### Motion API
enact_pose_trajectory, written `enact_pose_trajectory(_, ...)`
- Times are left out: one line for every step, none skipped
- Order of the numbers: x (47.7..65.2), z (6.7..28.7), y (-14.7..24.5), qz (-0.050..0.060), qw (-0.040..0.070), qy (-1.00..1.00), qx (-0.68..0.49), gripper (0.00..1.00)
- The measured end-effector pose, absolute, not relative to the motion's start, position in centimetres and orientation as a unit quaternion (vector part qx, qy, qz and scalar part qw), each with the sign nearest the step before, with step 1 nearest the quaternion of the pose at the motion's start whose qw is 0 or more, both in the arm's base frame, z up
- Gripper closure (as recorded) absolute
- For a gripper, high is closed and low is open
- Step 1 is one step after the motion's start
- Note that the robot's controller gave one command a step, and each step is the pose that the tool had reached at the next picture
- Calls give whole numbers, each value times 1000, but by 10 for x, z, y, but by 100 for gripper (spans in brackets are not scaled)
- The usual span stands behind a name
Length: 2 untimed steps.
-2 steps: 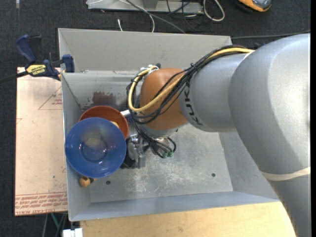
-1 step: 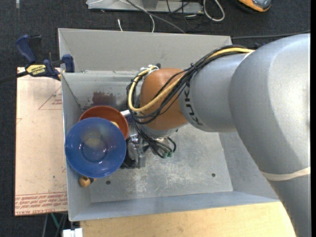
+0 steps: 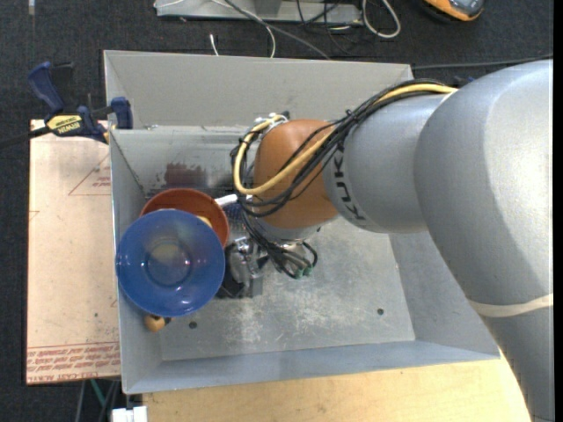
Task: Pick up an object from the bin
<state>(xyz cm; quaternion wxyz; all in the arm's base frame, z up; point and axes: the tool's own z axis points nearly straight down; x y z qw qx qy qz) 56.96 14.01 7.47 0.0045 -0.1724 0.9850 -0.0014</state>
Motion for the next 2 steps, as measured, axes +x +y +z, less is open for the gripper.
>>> enact_pose_trajectory(576, 74, 122, -2, 5, 984, -180, 100)
enact_pose_trajectory(575, 73, 101, -1, 6, 979, -203, 100)
